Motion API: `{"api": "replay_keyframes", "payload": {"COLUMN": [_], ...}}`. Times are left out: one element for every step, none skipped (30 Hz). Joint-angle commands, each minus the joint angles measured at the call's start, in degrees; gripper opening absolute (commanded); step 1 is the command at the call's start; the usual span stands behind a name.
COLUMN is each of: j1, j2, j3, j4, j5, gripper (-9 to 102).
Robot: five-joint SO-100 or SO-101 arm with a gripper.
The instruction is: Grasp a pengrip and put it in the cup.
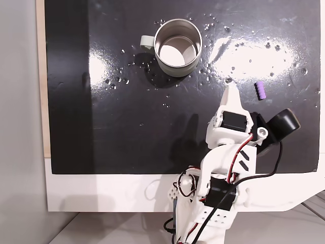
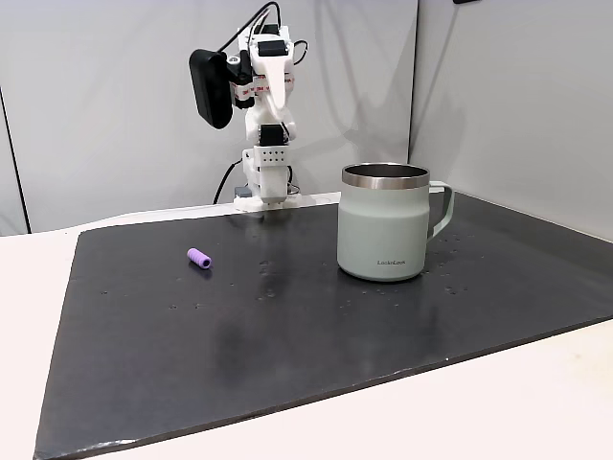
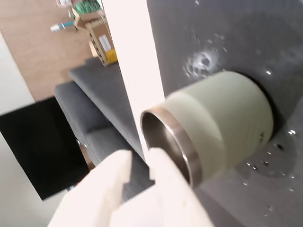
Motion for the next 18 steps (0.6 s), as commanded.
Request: {"api": "replay_keyframes", "payload": {"j1": [2.11, 2.64, 3.34, 4.13, 4.83, 5.71, 6.50, 7.21, 8.00, 8.70, 9.32, 10.11, 10.81, 11.60, 12.22, 12.83, 13.71, 14.41], "j2": [-5.98, -8.00, -10.20, -12.57, -14.85, -17.23, -19.51, -21.80, -24.08, -26.37, -28.56, -30.85, -33.05, -35.51, -37.97, -40.43, -42.71, -44.74], "j3": [-8.53, -10.28, -12.22, -14.24, -16.35, -18.28, -20.30, -22.24, -24.17, -25.93, -27.69, -29.36, -31.03, -32.78, -34.54, -36.21, -37.71, -38.85], "j4": [0.44, 0.62, 1.05, 1.85, 2.55, 3.34, 4.13, 4.92, 5.62, 6.33, 7.03, 7.56, 8.26, 9.32, 10.28, 11.34, 12.30, 13.27], "j5": [1.49, 2.29, 3.25, 4.66, 5.80, 7.38, 8.88, 10.28, 11.60, 12.92, 14.15, 15.38, 16.61, 17.84, 18.81, 19.78, 21.01, 22.32], "gripper": [0, 0, 0, 0, 0, 0, 0, 0, 0, 0, 0, 0, 0, 0, 0, 0, 0, 1]}}
